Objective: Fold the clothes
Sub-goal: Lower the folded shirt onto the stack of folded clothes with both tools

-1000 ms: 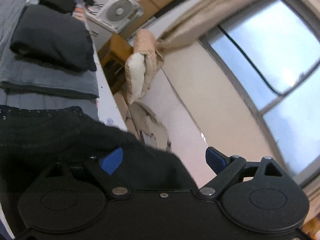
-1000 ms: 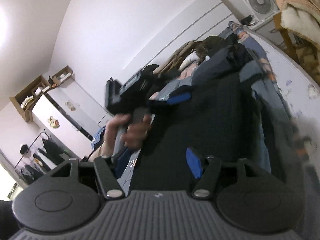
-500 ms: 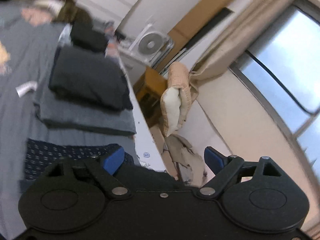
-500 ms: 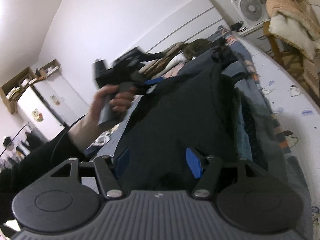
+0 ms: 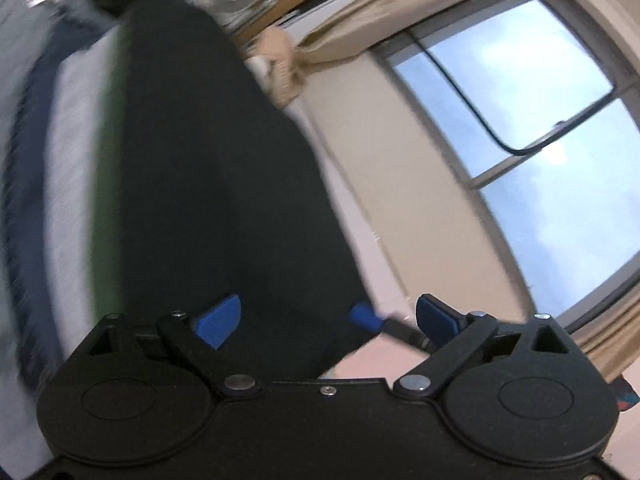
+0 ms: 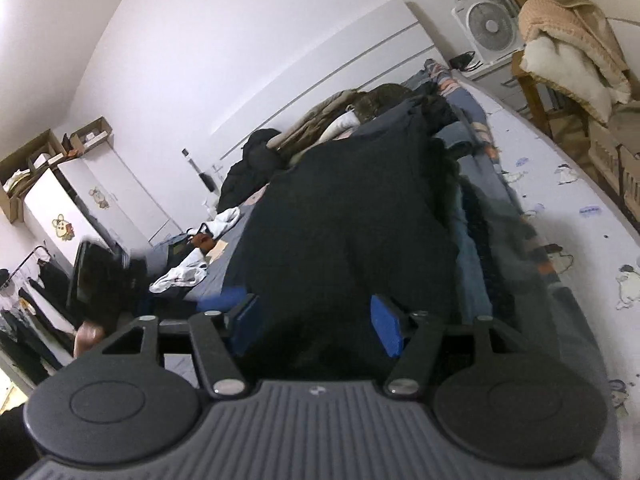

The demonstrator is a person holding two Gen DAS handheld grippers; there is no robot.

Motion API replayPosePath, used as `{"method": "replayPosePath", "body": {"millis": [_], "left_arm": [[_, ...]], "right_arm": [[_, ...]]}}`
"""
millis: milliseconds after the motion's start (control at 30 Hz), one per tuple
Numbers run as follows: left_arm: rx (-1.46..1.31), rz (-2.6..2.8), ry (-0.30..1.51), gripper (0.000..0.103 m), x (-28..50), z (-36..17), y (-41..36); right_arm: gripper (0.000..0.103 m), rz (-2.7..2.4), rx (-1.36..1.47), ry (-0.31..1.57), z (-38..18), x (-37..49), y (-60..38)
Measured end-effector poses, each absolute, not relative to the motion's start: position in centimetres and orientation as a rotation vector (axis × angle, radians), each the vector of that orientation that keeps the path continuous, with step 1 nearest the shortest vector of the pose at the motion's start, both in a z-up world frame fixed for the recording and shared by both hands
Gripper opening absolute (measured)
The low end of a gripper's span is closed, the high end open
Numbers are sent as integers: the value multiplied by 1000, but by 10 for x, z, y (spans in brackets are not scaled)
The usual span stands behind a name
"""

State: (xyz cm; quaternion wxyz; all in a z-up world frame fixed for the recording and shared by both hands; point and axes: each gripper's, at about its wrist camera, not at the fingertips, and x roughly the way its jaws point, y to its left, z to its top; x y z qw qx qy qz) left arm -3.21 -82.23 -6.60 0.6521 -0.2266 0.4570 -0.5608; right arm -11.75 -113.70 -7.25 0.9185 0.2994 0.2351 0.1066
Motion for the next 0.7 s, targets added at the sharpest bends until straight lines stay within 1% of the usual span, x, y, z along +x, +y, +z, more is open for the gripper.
{"method": "replayPosePath", "body": {"millis": [100, 233, 367, 467, 567, 600, 667, 700], "left_arm": [[-528, -1240, 1048, 92, -32, -76, -794], [-522, -1245, 998, 95, -41, -55, -776], [-532, -1382, 975, 97, -63, -41, -803], [-551, -1441, 1019, 97, -69, -48, -842], [-532, -1421, 1112, 96, -68, -71, -863], [-519, -1399, 1134, 96, -66, -80, -862], [-516, -1379, 1153, 88, -62, -93, -853], [-521, -1374, 1156, 86, -60, -98, -845]], "right_arm": [[59, 202, 614, 481, -79, -124, -1140], [60, 165, 620, 477, -77, -133, -1138], [60, 139, 606, 478, -80, -135, -1138], [60, 131, 619, 470, -83, -134, -1141], [60, 118, 613, 463, -87, -133, -1141], [60, 115, 613, 461, -89, -132, -1141], [59, 107, 611, 459, -92, -131, -1142], [59, 107, 609, 458, -94, -131, -1142]]}}
